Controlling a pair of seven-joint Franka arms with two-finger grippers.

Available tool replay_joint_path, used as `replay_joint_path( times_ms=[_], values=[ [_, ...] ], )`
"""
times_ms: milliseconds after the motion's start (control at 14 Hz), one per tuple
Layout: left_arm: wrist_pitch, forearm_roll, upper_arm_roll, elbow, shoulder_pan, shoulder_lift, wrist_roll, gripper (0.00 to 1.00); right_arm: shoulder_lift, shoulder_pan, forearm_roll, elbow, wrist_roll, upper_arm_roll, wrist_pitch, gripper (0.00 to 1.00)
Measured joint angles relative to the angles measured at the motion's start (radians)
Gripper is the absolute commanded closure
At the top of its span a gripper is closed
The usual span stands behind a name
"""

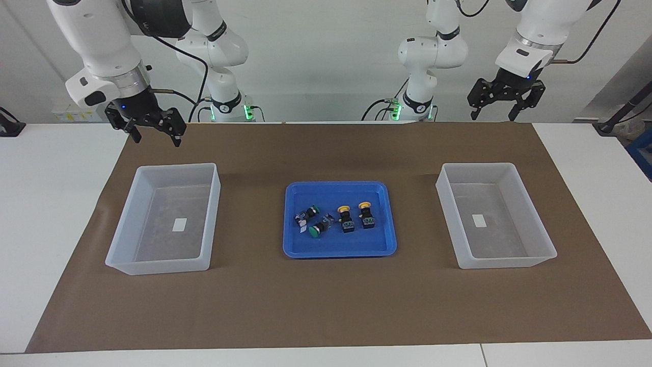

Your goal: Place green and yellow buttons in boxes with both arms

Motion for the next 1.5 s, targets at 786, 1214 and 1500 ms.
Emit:
replay_joint_path(
  times_ms=[786,1214,1500],
  values=[
    [0.02,0.0,0.014,0.0,0.021,-0.001,0.0,0.0,0.0,-0.004,0.0,0.0,0.0,-0.002,0.0,0.0],
    [0.02,0.0,0.014,-0.001,0.027,-0.001,-0.001,0.0,0.001,-0.004,0.0,-0.008,0.001,-0.002,0.042,0.0],
    [0.067,-0.002,0.01,-0.037,0.036,-0.003,-0.006,0.0,0.006,0.005,0.0,-0.037,0.079,0.002,0.114,0.0]
  ],
)
